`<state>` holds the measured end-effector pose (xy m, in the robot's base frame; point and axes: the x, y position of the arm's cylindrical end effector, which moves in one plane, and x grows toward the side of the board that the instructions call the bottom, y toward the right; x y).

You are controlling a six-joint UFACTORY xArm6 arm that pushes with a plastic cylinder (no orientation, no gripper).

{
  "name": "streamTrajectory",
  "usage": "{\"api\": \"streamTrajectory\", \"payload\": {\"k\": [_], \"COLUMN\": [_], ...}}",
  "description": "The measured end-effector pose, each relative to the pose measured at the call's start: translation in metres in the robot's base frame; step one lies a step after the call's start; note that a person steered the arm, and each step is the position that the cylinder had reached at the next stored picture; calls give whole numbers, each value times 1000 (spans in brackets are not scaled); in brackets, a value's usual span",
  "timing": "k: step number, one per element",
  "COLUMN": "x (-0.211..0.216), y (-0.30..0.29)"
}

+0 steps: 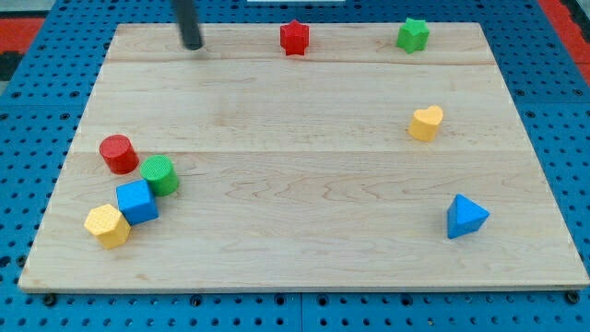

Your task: Slide the red star towards green circle

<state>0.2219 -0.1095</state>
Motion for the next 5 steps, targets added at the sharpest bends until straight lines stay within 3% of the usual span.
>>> {"api": "streamTrajectory", "payload": {"k": [1,3,4,5], "x": [-30,-12,24,56], "y": [46,147,161,117]}}
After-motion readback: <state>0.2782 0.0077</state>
